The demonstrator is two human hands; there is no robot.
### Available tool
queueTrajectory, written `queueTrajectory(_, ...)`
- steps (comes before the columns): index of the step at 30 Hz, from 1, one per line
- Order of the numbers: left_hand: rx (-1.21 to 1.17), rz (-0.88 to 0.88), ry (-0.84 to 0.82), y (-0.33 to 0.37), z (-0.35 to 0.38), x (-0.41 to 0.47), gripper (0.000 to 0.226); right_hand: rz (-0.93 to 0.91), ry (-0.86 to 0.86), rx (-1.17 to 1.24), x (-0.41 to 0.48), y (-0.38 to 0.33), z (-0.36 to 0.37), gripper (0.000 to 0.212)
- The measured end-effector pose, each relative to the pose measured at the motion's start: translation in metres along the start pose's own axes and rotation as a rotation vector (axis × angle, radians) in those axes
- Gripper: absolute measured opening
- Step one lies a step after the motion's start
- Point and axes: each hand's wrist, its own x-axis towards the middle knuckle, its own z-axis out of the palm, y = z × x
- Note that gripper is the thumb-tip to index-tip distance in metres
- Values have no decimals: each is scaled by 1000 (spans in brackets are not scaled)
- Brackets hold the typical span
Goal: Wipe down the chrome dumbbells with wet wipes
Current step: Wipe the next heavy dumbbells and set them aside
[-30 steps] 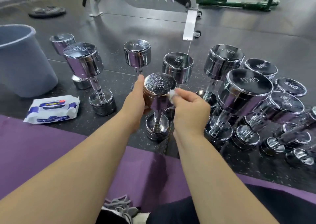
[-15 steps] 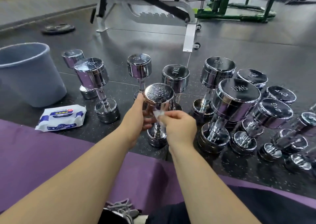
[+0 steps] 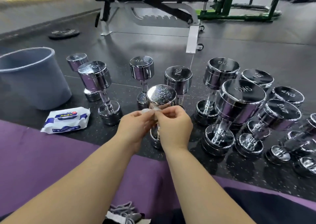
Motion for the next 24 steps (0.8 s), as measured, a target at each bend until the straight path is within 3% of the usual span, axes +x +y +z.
queueTrajectory(3,-89,9,208,-9,4,14,12,51,72,118,5,-1,-3,16)
queueTrajectory(5,-43,-10,239,-20,11,14,8,100,126,176,12,-3,-6,8)
queueTrajectory(8,-147,-49,316,-24,25,14,28,180,84,311,23,-7,-4,15)
queueTrajectory(11,-371,-136,292,-23,37,13,16,246,-3,347,26,-1,7,33)
queueTrajectory(16,-466,-311,122,-16,41,9,34,380,9,429,30,-2,15,37)
queueTrajectory(20,-473,-200,143,-10,27,26,38,676,-24,535,28,5,1,35)
queueTrajectory(24,-561,-205,214,-5,22,31,29,776,-74,653,26,-3,-4,28)
